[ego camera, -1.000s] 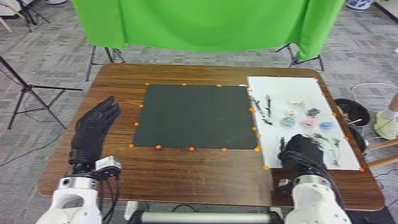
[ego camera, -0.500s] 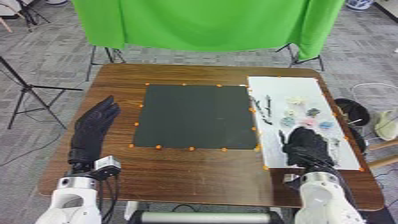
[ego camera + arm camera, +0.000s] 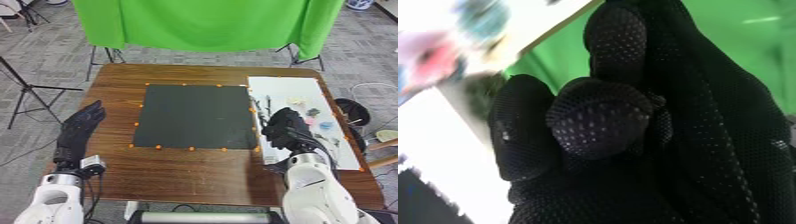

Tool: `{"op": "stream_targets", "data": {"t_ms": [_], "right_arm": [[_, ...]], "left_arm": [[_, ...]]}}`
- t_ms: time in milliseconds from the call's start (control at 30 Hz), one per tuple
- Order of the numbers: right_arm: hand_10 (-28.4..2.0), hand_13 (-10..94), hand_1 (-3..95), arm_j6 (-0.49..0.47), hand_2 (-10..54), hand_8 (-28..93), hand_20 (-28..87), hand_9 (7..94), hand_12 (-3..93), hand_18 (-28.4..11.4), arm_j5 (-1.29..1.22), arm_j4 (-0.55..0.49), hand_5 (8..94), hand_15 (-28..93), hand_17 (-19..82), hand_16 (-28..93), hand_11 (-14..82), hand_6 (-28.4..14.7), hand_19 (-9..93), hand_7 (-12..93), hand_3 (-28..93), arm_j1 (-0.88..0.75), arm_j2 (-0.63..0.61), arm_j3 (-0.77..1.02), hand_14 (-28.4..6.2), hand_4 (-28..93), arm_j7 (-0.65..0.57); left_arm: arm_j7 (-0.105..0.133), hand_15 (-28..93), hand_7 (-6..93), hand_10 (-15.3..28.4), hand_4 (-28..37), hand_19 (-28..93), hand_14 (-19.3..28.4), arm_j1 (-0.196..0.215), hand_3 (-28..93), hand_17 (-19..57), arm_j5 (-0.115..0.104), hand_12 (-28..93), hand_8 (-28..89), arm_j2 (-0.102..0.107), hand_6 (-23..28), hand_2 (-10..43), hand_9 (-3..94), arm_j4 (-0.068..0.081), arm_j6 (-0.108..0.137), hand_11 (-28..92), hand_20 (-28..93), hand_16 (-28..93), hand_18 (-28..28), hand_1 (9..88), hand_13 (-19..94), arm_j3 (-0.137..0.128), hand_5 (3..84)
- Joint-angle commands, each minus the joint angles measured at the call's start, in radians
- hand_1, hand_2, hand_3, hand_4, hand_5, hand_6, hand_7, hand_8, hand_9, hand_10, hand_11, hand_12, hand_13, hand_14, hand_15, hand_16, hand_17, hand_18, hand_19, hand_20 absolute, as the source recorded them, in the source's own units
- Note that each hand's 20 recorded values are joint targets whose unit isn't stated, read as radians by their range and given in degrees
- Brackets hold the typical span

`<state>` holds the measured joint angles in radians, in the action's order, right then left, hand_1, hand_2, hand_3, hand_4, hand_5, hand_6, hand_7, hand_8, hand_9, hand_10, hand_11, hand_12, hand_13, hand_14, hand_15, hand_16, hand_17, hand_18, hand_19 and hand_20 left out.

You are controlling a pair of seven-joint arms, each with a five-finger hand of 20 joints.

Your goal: Arrange flowers

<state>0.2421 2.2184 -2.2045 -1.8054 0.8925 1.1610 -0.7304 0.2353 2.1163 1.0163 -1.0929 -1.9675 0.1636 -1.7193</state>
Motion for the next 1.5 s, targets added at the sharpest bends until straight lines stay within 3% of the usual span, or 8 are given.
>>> {"op": "stream_targets", "data": {"t_ms": [33, 333, 633, 767, 933, 1167, 1333, 1500], "right_arm": [[-11.2, 94, 57.7, -0.012, -9.5, 23, 46, 90.6, 45.1, -3.6, -0.040, 0.086, 75.2, 62, 78, 22, 32.4, -4.3, 84, 35, 62, 0.325, 0.018, -0.223, 0.6, 7, 0.042], [-11.2, 94, 57.5, 0.003, -9.5, 23, 46, 90.5, 44.7, -3.3, -0.071, 0.292, 74.9, 62, 78, 21, 33.1, -4.2, 84, 36, 62, 0.650, 0.105, -0.486, 0.7, 8, 0.050], [-11.2, 94, 57.2, 0.011, -9.5, 22, 46, 90.6, 44.0, -3.3, -0.082, 0.439, 74.5, 63, 78, 21, 33.5, -4.2, 84, 37, 63, 0.819, 0.226, -0.635, 0.6, 9, 0.045], [-11.2, 94, 57.0, 0.000, -9.5, 22, 46, 90.7, 43.7, -3.3, -0.093, 0.457, 74.1, 63, 78, 21, 33.7, -4.2, 84, 38, 63, 0.846, 0.258, -0.690, 0.7, 9, 0.058], [-11.3, 94, 56.7, 0.000, -9.5, 21, 45, 90.6, 43.3, -3.2, -0.118, 0.460, 73.8, 63, 78, 21, 34.2, -4.3, 84, 39, 63, 0.859, 0.279, -0.735, 0.8, 9, 0.078], [-11.3, 94, 57.2, 0.004, -9.5, 21, 45, 90.5, 42.7, -3.0, -0.147, 0.493, 73.6, 63, 78, 21, 34.6, -4.5, 84, 40, 63, 0.866, 0.300, -0.769, 0.8, 8, 0.094], [-11.4, 94, 57.4, -0.007, -9.5, 20, 45, 90.6, 42.1, -3.0, -0.152, 0.524, 73.4, 63, 79, 20, 34.7, -4.6, 84, 40, 63, 0.854, 0.314, -0.770, 0.8, 8, 0.088], [-11.4, 94, 57.3, -0.010, -9.5, 20, 45, 90.6, 41.7, -3.0, -0.181, 0.545, 73.3, 62, 79, 20, 34.7, -4.7, 84, 41, 63, 0.822, 0.337, -0.751, 0.8, 8, 0.081]], "left_arm": [[-0.019, 9, 10.6, 12.5, -24.2, 2, 13.6, 0.011, 71, 8.0, -0.011, 11, -6, 0.052, 3.0, -8.4, 39.8, 0.035, 0.050, 15, 17, 0, 8.7, 24.8, 33, -0.050, 43.6], [-0.016, 9, 10.7, 12.5, -24.4, 2, 13.6, -0.057, 71, 8.1, -0.007, 11, -7, 0.058, 3.0, -8.3, 39.9, 0.069, 0.027, 15, 17, 0, 8.6, 25.0, 33, 0.021, 43.7], [-0.009, 9, 10.7, 12.4, -24.4, 2, 13.5, -0.087, 71, 8.1, -0.007, 11, -7, 0.059, 3.1, -8.3, 39.8, 0.085, 0.008, 15, 17, 0, 8.6, 24.9, 33, 0.057, 43.7], [-0.004, 9, 10.7, 12.4, -24.5, 2, 13.5, -0.091, 71, 8.1, -0.003, 11, -7, 0.050, 3.1, -8.4, 39.7, 0.106, 0.002, 15, 17, -1, 8.6, 24.9, 33, 0.065, 43.6], [-0.001, 9, 10.7, 12.5, -24.7, 2, 13.4, -0.099, 71, 8.1, -0.030, 11, -7, 0.047, 3.1, -8.6, 39.8, 0.144, 0.035, 15, 17, -1, 8.6, 24.8, 33, 0.079, 43.7], [0.004, 9, 11.0, 12.6, -25.2, 2, 13.3, -0.131, 72, 8.2, -0.028, 11, -7, 0.038, 3.0, -8.8, 40.0, 0.181, 0.029, 15, 17, -1, 8.5, 24.5, 33, 0.110, 44.0], [0.016, 9, 11.3, 12.5, -25.5, 2, 13.3, -0.144, 72, 8.2, -0.030, 11, -7, 0.024, 3.0, -9.0, 40.1, 0.197, 0.026, 15, 17, -1, 8.4, 24.3, 33, 0.140, 44.2], [0.029, 9, 11.4, 12.4, -25.6, 2, 13.2, -0.151, 72, 8.3, -0.036, 11, -7, 0.017, 3.0, -9.0, 40.3, 0.202, 0.028, 15, 17, -1, 8.4, 24.1, 33, 0.159, 44.4]]}}
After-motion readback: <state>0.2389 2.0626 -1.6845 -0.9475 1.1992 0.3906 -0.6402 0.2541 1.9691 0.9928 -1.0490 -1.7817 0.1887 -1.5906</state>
